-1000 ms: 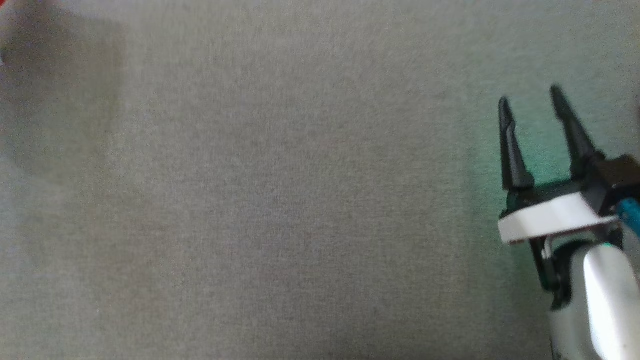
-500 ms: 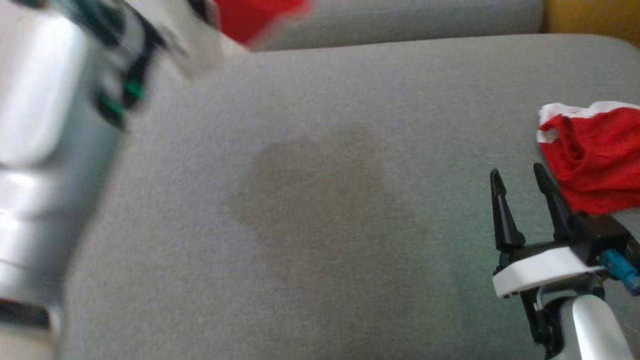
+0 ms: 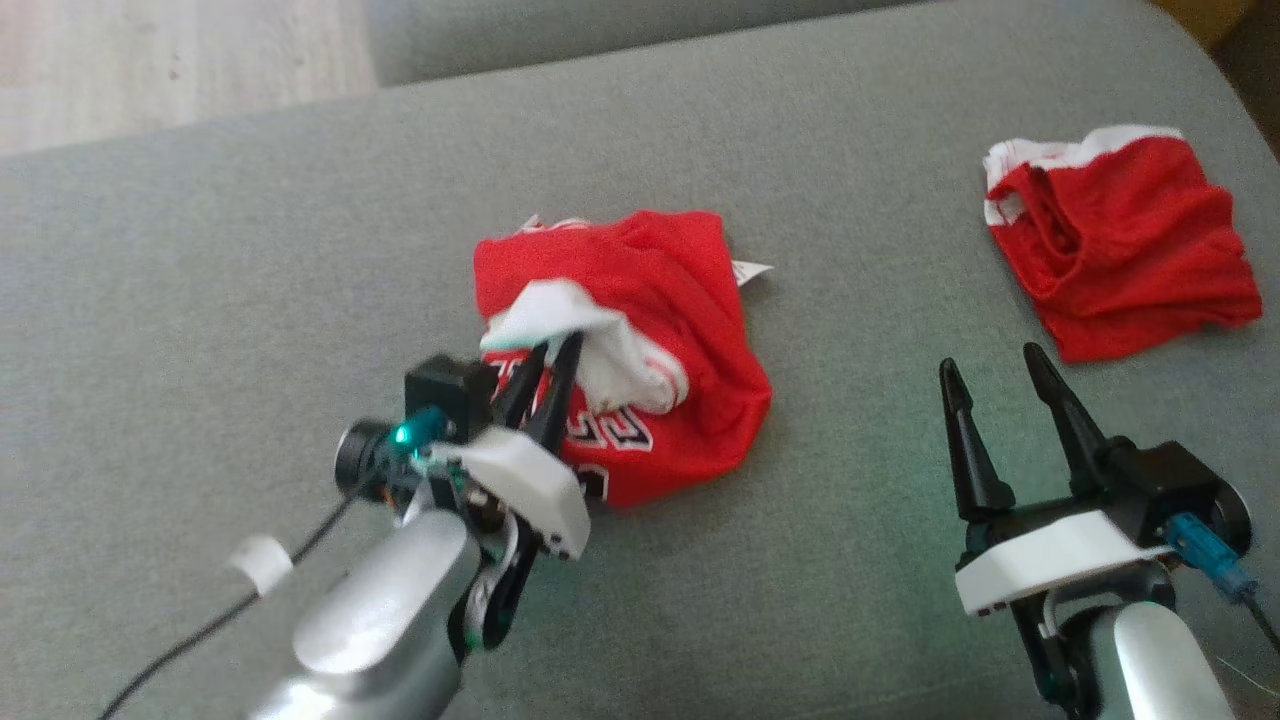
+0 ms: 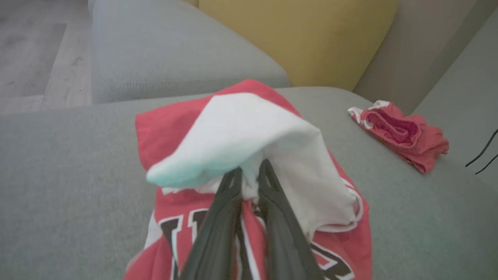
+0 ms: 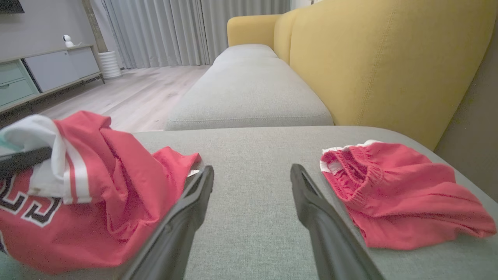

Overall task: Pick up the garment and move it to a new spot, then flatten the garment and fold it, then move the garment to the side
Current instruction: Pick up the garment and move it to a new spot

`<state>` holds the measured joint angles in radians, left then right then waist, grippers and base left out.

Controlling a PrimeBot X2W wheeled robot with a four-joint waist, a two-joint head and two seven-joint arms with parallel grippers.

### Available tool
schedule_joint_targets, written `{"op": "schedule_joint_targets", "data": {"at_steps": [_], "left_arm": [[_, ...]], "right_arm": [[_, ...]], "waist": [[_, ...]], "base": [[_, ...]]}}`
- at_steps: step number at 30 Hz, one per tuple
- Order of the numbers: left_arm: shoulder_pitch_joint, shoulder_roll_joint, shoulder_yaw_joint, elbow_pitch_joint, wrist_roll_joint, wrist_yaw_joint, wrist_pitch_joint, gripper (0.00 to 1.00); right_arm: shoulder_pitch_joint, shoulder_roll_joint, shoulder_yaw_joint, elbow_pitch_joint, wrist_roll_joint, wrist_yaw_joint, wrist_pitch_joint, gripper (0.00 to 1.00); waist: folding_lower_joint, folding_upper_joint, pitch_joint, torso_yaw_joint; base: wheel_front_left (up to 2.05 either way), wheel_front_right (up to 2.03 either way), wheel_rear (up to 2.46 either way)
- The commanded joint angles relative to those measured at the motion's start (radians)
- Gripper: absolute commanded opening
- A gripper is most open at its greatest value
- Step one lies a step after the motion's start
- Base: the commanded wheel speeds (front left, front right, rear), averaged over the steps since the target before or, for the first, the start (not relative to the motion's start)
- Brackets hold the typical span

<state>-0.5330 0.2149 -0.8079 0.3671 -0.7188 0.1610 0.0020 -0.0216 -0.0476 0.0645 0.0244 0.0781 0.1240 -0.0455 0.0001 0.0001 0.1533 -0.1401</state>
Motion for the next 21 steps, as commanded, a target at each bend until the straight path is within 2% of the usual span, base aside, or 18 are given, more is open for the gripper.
{"op": "schedule_joint_targets", "data": {"at_steps": [1,5,6,8,14,21], "left_arm": [[-0.031,0.011,0.029,-0.010,0.014,0.008,-0.031,0.00],[0.001,0.003,0.012,0.056,0.024,-0.002,-0.078,0.00],[0.000,0.001,0.010,0.066,0.026,-0.005,-0.084,0.20],[-0.008,-0.007,0.008,0.079,0.029,-0.011,-0.099,1.00],[-0.032,-0.010,0.006,0.093,0.038,-0.021,-0.122,1.00],[-0.016,0.028,0.027,0.047,0.035,-0.007,-0.149,1.00]], "right_arm": [[-0.030,-0.003,0.029,-0.037,0.005,0.007,-0.013,1.00],[-0.036,-0.003,0.042,-0.041,0.001,0.007,-0.009,1.00],[-0.038,-0.003,0.041,-0.042,0.000,0.007,-0.007,1.00],[-0.042,-0.003,0.036,-0.043,-0.006,0.007,-0.005,1.00],[-0.049,-0.003,0.030,-0.045,-0.018,0.007,0.003,1.00],[-0.044,-0.003,0.004,-0.044,-0.037,0.007,0.015,1.00]], "waist": [[-0.0001,-0.0001,0.033,-0.024],[-0.0001,-0.0001,0.049,-0.022],[-0.0001,-0.0001,0.049,-0.018],[-0.0001,-0.0001,0.043,-0.005],[-0.0001,-0.0001,0.010,0.037],[-0.0001,-0.0001,-0.069,0.103]], "base": [[0.00,0.00,0.00],[0.00,0.00,0.00],[0.00,0.00,0.00],[0.00,0.00,0.00],[0.00,0.00,0.00],[0.00,0.00,0.00]]}}
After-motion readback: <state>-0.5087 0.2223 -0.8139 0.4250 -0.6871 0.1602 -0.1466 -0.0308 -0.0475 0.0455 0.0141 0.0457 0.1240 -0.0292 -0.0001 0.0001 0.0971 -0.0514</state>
